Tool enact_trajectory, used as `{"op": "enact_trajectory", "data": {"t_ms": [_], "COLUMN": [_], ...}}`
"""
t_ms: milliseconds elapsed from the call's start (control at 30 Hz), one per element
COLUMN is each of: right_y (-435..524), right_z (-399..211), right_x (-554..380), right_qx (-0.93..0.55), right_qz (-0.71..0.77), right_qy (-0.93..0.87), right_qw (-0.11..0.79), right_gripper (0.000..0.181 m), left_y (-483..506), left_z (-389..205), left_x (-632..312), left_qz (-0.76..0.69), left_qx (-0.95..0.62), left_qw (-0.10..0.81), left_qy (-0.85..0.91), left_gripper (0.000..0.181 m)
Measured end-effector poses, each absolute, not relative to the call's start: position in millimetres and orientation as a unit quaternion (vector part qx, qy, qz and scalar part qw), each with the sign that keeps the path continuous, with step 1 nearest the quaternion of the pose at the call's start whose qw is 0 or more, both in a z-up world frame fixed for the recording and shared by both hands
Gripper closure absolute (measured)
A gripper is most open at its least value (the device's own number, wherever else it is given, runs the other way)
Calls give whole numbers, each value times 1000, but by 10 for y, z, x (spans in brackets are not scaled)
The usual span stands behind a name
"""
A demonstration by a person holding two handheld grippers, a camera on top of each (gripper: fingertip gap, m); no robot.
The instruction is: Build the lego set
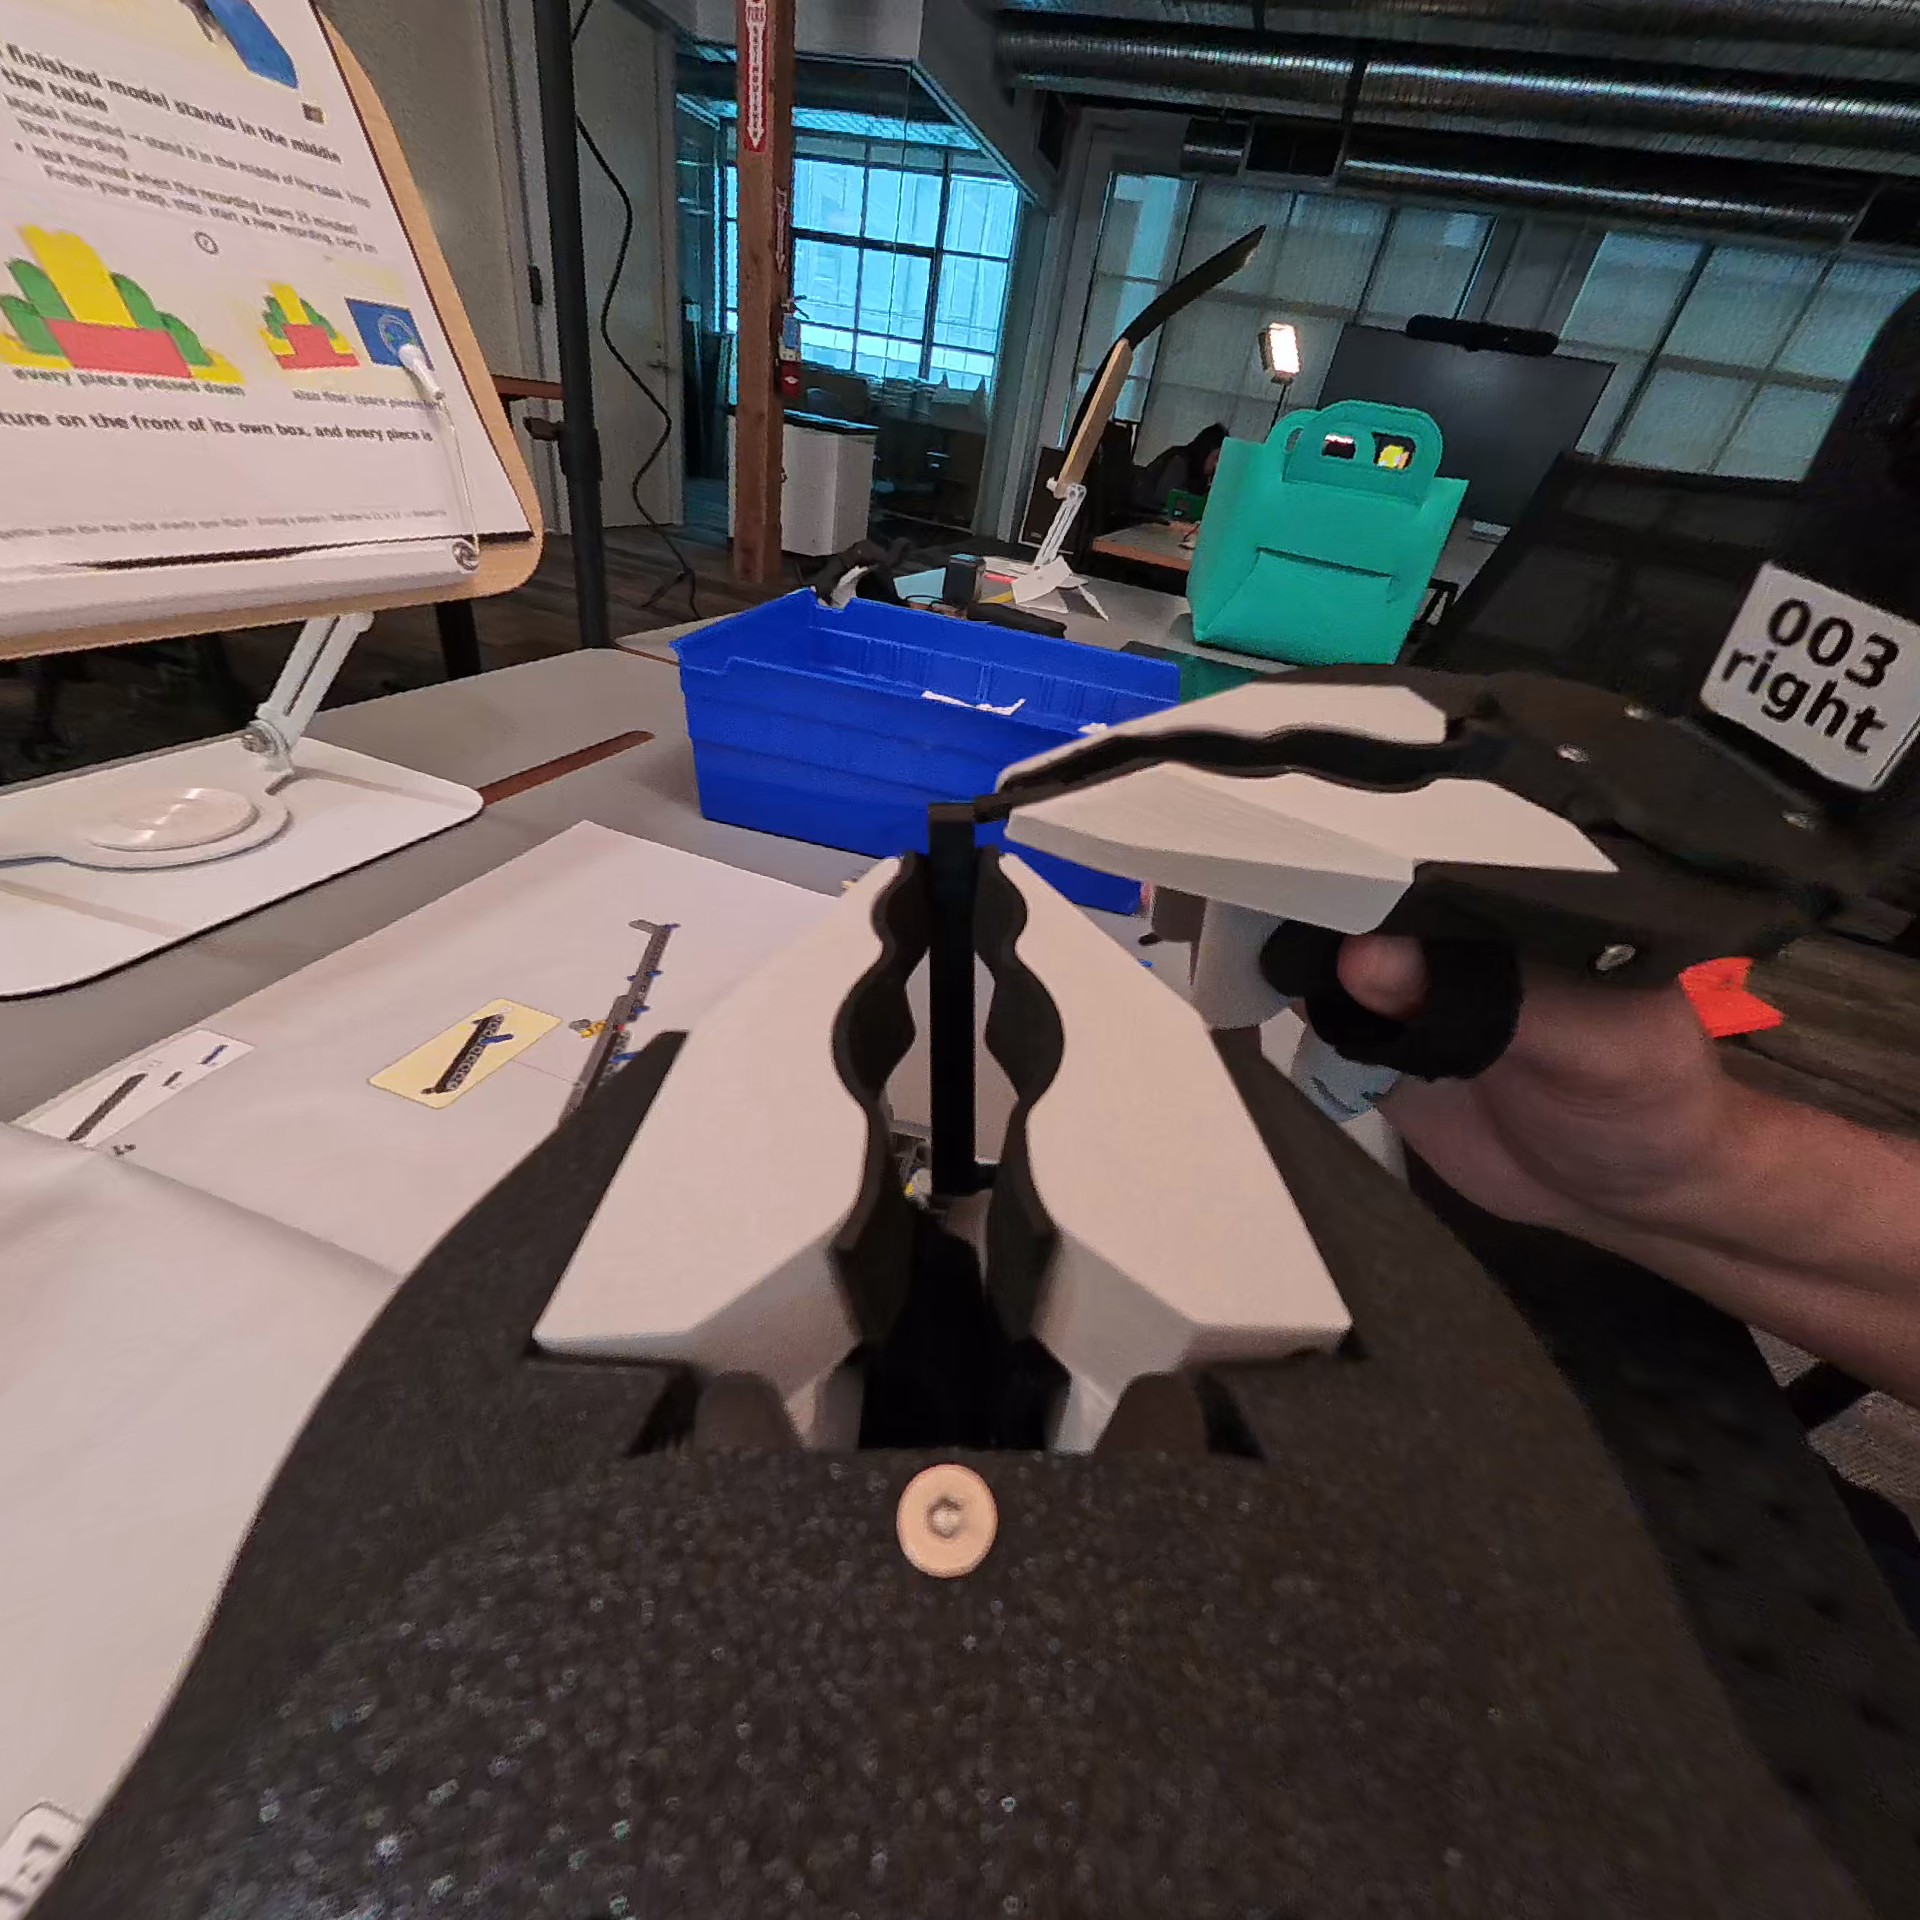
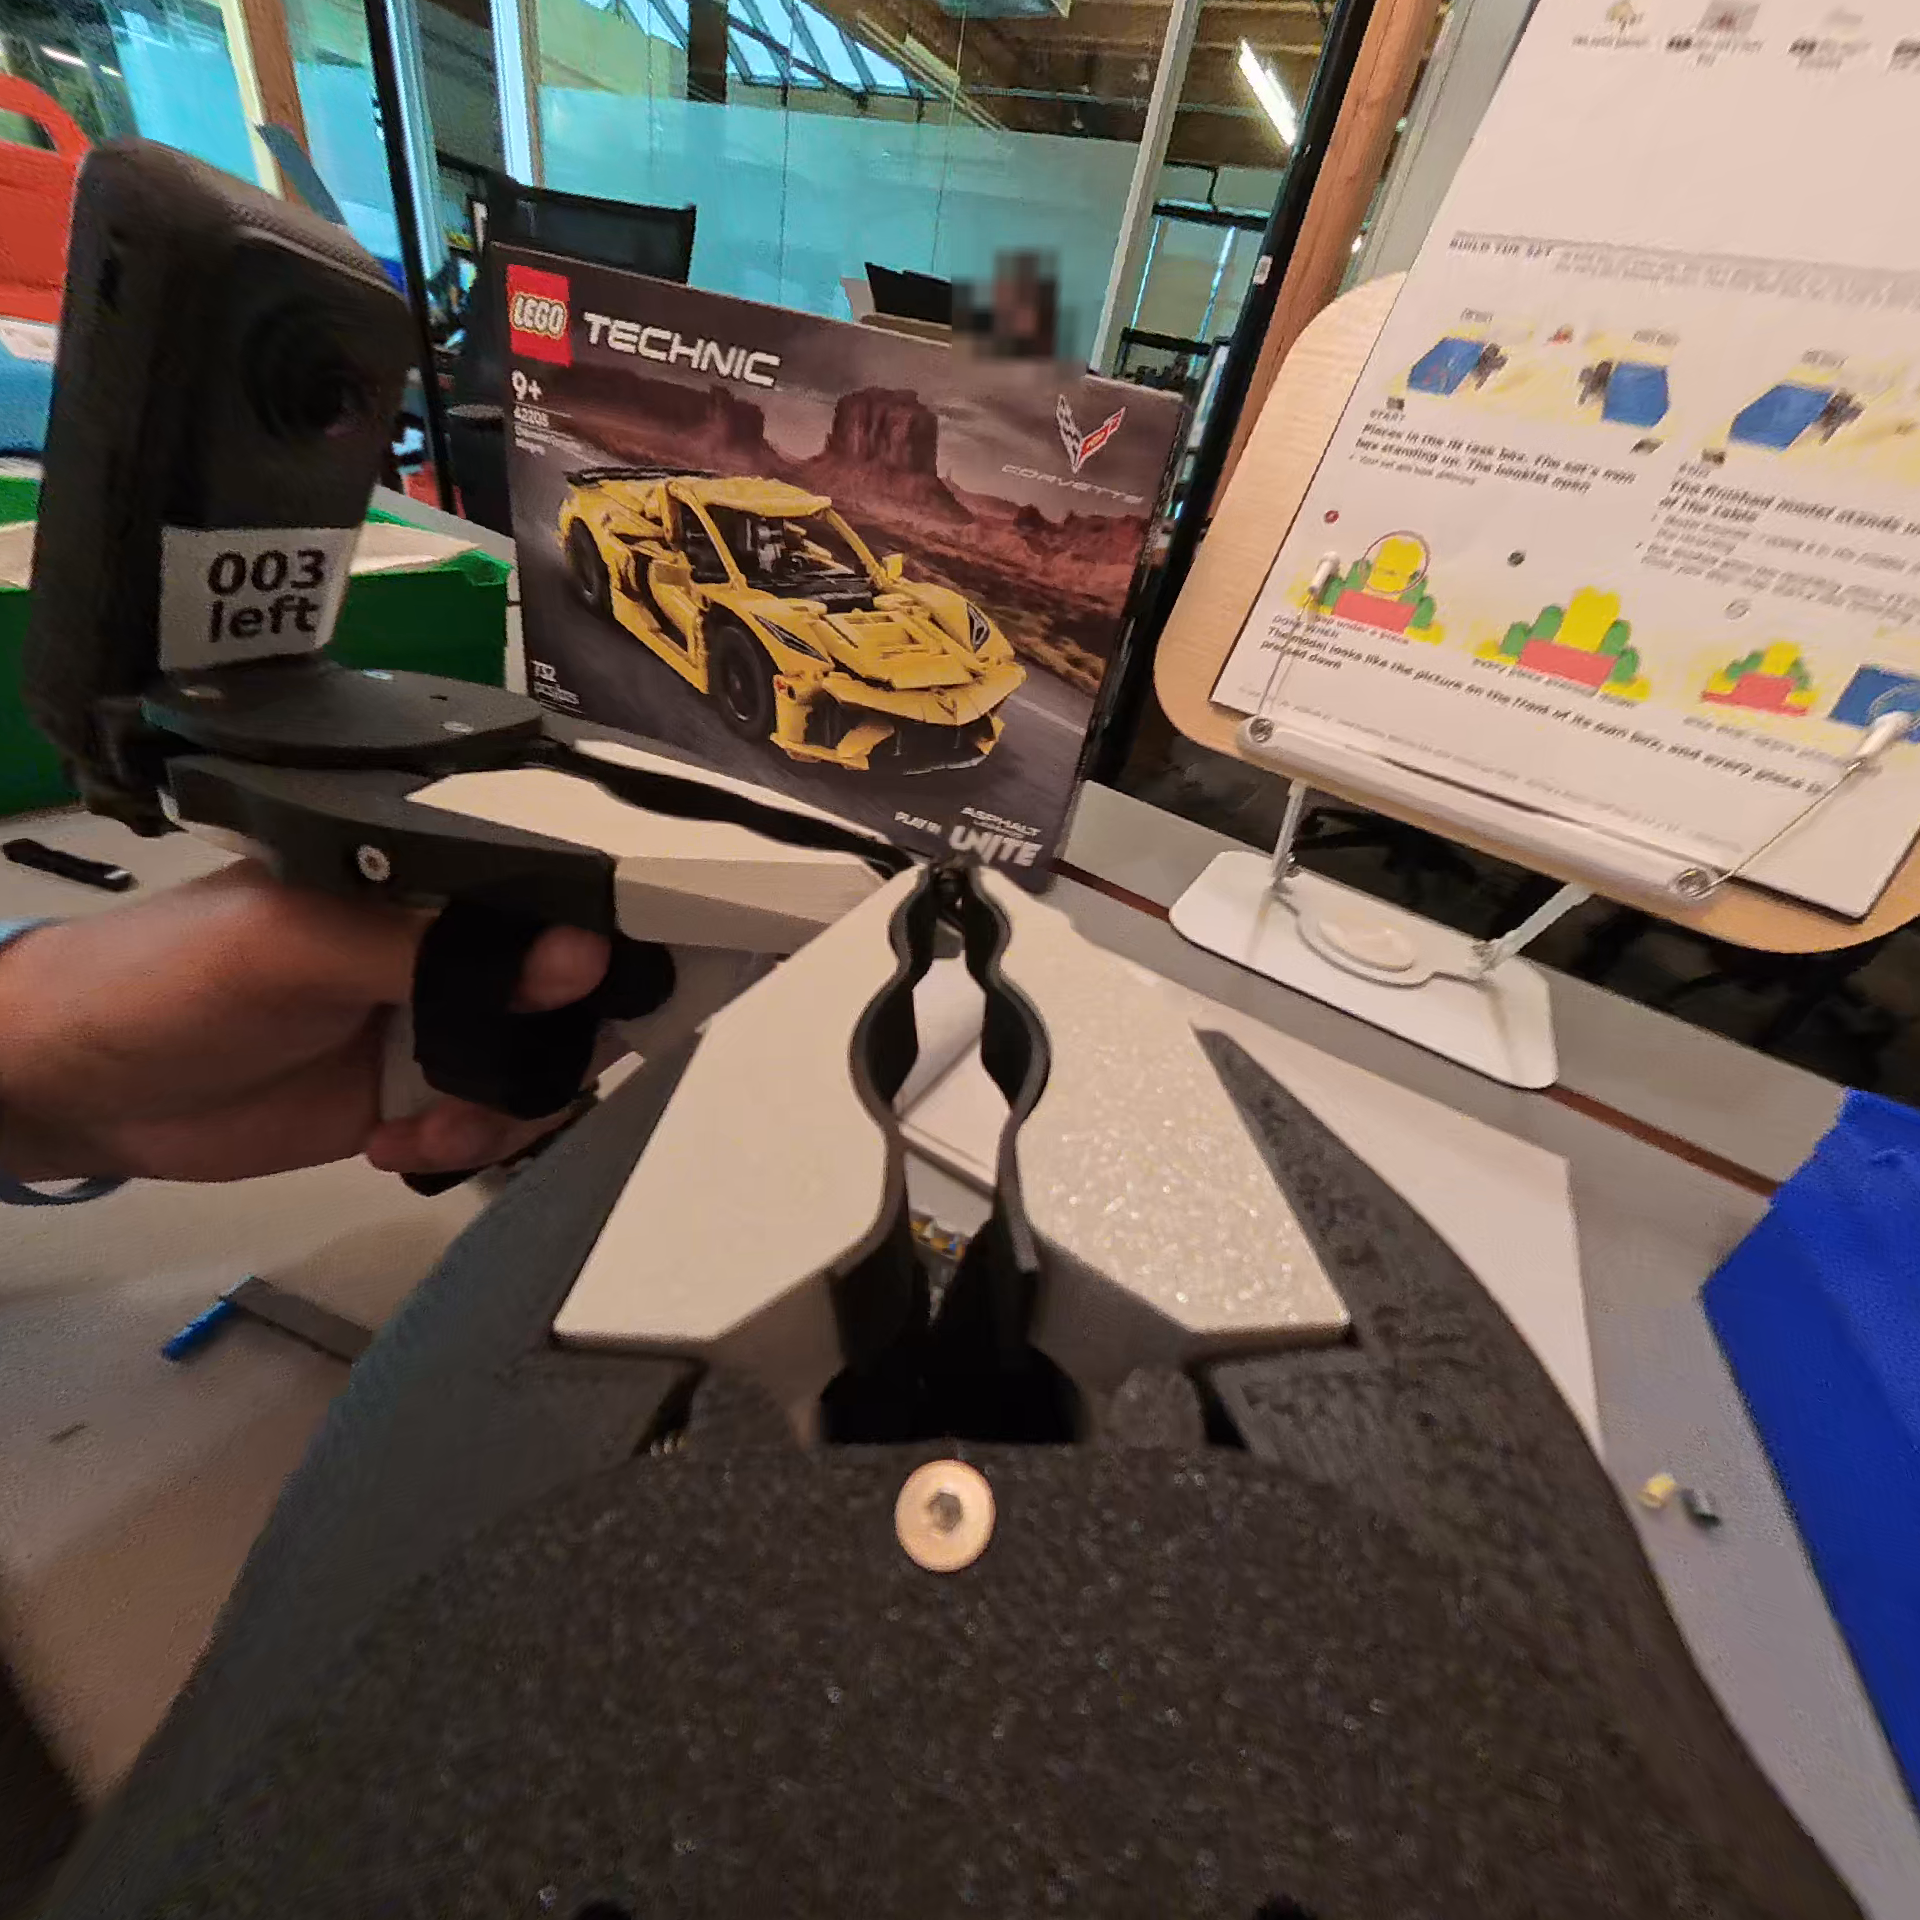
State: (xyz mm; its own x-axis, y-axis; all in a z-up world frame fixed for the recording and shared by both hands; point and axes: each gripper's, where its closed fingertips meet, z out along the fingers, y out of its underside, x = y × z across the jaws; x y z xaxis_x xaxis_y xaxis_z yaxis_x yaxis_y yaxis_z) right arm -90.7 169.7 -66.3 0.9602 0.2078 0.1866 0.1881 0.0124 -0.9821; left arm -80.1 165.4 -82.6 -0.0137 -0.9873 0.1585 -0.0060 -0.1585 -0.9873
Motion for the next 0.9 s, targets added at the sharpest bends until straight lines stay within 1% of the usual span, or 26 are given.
{"op": "enact_trajectory", "data": {"t_ms": [367,500,900], "right_y": [1689,1691,1719], "right_z": [-686,-692,-677], "right_x": [-911,-897,-857], "right_qx": [-699,-699,-701], "right_qz": [5,19,22], "right_qy": [-130,-114,-107], "right_qw": [704,706,704], "right_gripper": [178,178,178], "left_y": [1650,1647,1689], "left_z": [-850,-861,-886], "left_x": [-781,-771,-780], "left_qz": [-520,-531,-512], "left_qx": [-537,-545,-552], "left_qw": [471,458,465], "left_qy": [467,459,467], "left_gripper": [174,174,174]}}
